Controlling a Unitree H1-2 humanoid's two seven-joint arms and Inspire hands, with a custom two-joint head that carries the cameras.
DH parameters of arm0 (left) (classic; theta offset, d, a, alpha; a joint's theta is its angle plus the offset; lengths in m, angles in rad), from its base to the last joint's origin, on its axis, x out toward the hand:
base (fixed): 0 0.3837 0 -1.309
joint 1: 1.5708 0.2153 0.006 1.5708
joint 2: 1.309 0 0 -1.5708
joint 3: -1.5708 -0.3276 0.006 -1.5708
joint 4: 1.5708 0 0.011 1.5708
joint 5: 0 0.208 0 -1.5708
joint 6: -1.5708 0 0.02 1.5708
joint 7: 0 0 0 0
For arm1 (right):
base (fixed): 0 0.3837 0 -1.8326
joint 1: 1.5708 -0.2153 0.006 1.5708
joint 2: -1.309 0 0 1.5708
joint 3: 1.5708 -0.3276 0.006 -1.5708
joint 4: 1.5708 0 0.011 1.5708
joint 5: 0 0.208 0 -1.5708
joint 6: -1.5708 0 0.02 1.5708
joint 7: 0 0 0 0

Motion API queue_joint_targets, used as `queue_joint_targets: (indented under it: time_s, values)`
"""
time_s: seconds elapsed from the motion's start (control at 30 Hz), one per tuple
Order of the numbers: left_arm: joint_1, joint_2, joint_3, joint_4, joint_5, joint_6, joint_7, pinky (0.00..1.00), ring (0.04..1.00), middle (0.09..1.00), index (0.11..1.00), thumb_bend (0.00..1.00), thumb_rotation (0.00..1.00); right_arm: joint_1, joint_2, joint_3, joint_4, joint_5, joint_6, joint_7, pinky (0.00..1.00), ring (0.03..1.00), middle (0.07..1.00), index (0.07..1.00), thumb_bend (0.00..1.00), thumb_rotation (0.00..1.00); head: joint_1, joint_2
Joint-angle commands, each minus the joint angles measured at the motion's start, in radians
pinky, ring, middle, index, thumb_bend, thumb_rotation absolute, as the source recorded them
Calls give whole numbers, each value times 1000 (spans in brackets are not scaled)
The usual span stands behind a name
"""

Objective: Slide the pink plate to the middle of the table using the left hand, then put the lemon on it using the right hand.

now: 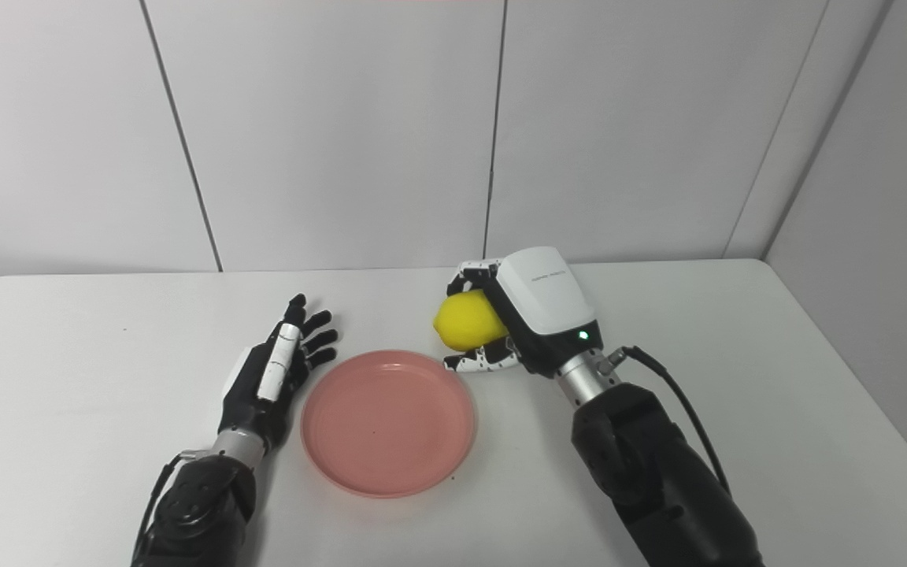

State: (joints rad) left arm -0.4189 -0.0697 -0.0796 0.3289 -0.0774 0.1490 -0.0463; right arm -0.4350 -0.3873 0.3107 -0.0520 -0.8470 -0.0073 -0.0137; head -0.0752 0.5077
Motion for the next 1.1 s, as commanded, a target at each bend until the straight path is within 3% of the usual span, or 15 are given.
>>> queue_joint_targets:
  time_s: [0.0, 0.33, 0.8, 0.97, 1.07]
  values:
    - [37, -25, -24, 47, 19, 82, -3, 874, 855, 905, 1000, 821, 879, -50, 10, 4, -21, 9, -57, -8, 180, 243, 331, 480, 520, 134, 22, -2]
    - [33, -54, -27, 71, 38, 66, 22, 826, 846, 885, 1000, 813, 864, -59, 47, 53, -15, -26, -78, 19, 176, 240, 331, 482, 520, 140, 74, -6]
    - [31, -62, -27, 92, 40, 55, 20, 896, 839, 876, 1000, 807, 865, -52, 64, 110, -8, -18, -126, 96, 193, 247, 336, 481, 519, 138, 92, -12]
    - [34, -61, -25, 91, 44, 50, 21, 890, 833, 877, 997, 803, 858, -47, 86, 122, 26, -13, -158, 88, 154, 221, 319, 482, 521, 132, 80, -9]
    - [36, -57, -23, 83, 38, 63, 11, 936, 851, 893, 1000, 800, 861, -45, 96, 124, 45, -23, -160, 86, 157, 226, 326, 482, 521, 131, 72, -8]
